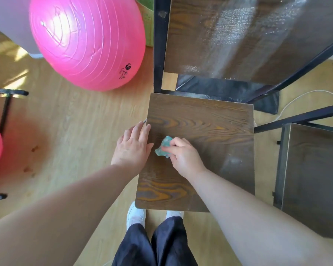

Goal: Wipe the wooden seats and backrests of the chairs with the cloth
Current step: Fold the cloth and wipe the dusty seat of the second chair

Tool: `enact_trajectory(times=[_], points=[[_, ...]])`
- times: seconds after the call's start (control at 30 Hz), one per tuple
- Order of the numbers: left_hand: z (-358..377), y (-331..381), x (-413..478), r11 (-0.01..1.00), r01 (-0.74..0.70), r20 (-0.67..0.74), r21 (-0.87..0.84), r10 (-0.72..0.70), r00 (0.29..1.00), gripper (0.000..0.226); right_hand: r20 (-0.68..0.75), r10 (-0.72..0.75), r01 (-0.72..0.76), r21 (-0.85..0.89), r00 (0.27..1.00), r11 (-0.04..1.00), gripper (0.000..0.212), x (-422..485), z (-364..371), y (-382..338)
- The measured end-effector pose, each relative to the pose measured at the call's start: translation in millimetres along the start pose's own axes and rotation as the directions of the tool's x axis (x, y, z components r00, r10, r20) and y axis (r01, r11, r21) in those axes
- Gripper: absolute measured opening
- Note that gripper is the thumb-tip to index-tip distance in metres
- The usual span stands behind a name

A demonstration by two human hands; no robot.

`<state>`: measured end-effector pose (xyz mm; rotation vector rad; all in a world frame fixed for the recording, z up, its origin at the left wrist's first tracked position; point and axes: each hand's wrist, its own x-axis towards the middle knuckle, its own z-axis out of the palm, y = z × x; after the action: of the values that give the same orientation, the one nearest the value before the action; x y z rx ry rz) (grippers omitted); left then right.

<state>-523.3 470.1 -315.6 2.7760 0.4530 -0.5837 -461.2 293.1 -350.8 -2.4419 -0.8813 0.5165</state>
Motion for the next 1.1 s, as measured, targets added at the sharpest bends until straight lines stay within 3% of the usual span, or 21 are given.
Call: enact_trajectory(times=[0.27,0.43,0.5,0.6,0.67,0.77,0.83,0.97,1.1], points=[[18.5,4.5,-38.9,1.0,-0.012,0.05,0.013,0.011,0.999,0.06,0.13,-0.058,0.058,0.008,0.99,0.998,0.033,-89.7,19.4,-18.1],[25.0,10.8,-54.5,0.999,-0.03,0.065,0.017,0.028,0.997,0.06,0.195,-0.032,0.033,-0.003,0.98,0.999,0.033,-100.4,21.9,-22.2],[25.2,16.1,-55.0,0.999,-0.037,0.068,0.028,0.035,0.997,0.06,0.158,-0.008,0.001,0.046,0.987,0.999,0.03,-94.0,11.1,-20.9],[18.2,24.3,-47.3,0.998,-0.054,0.047,0.027,0.053,0.998,0.061,-0.058,0.111,-0.103,0.123,0.992,0.987,0.028,-76.6,-17.4,-1.6],[10.8,30.0,-37.8,0.997,-0.068,0.028,0.031,0.067,0.997,0.06,-0.187,0.252,-0.219,0.177,0.95,0.959,0.026,-60.4,-44.4,22.7],[2.5,39.6,-19.0,0.995,-0.084,0.012,0.055,0.083,0.996,0.06,-0.218,0.509,-0.451,0.268,0.833,0.851,0.024,-37.0,-90.4,68.7],[0.1,48.2,-4.3,0.993,-0.097,0.009,0.064,0.097,0.995,0.06,-0.242,0.607,-0.545,0.279,0.757,0.79,0.026,-24.4,-115.5,100.8],[-1.2,71.4,24.2,0.984,-0.147,0.002,0.097,0.147,0.989,0.06,-0.301,0.708,-0.644,0.293,0.639,0.706,0.03,-1.7,-148.0,145.3],[-2.9,100.7,50.8,0.972,-0.199,-0.009,0.124,0.202,0.979,0.058,-0.334,0.714,-0.665,0.267,0.615,0.697,0.033,21.4,-163.1,167.1]])
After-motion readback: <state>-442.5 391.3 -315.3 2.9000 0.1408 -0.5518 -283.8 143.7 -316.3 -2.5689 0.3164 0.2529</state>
